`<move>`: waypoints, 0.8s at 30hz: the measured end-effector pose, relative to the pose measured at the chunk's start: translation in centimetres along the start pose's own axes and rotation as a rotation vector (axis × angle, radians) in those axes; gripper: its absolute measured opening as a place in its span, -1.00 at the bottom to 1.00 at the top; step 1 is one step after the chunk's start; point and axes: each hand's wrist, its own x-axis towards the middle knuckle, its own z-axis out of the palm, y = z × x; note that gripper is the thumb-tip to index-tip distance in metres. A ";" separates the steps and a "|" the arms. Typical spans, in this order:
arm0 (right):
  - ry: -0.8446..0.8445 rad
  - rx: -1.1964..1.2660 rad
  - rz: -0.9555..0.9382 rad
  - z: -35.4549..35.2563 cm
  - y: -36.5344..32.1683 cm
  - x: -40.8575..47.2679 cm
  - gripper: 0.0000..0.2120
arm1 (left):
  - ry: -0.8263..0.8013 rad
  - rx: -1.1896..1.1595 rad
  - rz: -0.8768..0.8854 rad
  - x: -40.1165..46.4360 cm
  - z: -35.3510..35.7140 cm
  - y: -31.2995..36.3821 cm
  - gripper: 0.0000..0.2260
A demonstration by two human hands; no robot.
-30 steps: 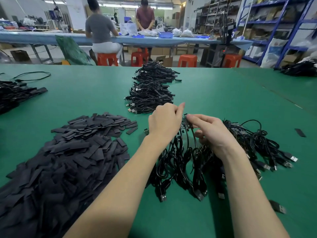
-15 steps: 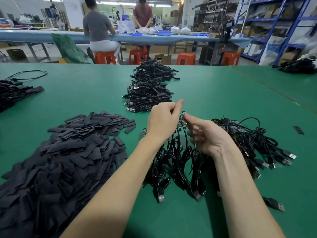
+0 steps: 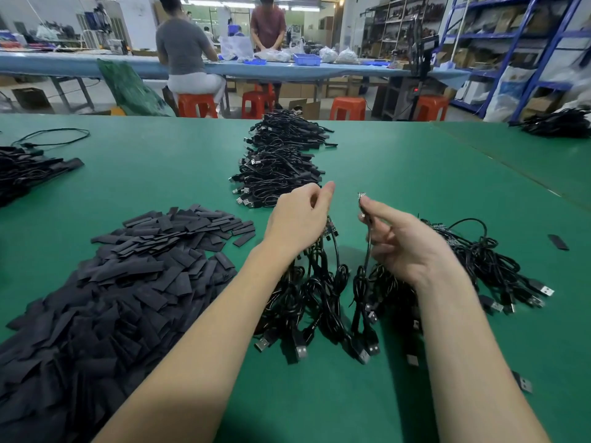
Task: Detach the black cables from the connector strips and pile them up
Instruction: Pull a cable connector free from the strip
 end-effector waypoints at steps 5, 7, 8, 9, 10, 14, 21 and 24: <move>-0.056 -0.087 -0.111 1.0 -1.7 -0.7 -0.85 | 0.047 -0.364 0.034 -2.4 -0.4 1.3 -0.81; -0.041 -0.128 -0.125 2.2 -1.3 -0.7 -0.83 | -0.065 -0.700 -0.075 -3.5 -0.4 2.0 -0.84; -0.022 -0.145 -0.124 2.7 -0.9 -0.7 -0.84 | -0.113 -0.847 -0.129 -3.9 -0.5 2.2 -0.86; -0.001 -0.156 -0.121 3.3 -0.5 -0.7 -0.85 | -0.143 -0.953 -0.173 -4.3 -0.5 2.2 -0.87; 0.018 -0.168 -0.118 3.7 -0.2 -0.7 -0.86 | -0.160 -1.025 -0.207 -4.6 -0.5 2.1 -0.87; 0.022 -0.252 -0.084 4.6 0.5 -0.8 -0.82 | -0.177 -1.104 -0.271 -5.5 -0.5 1.1 -0.92; 0.122 -0.641 -0.411 4.7 -1.1 -1.2 -0.83 | -0.129 -1.057 -0.440 -5.2 -0.8 -0.2 -0.96; -0.060 -1.057 -0.488 7.8 -2.8 -0.2 -0.90 | -0.103 -0.987 -0.471 -5.5 0.0 -0.4 -0.92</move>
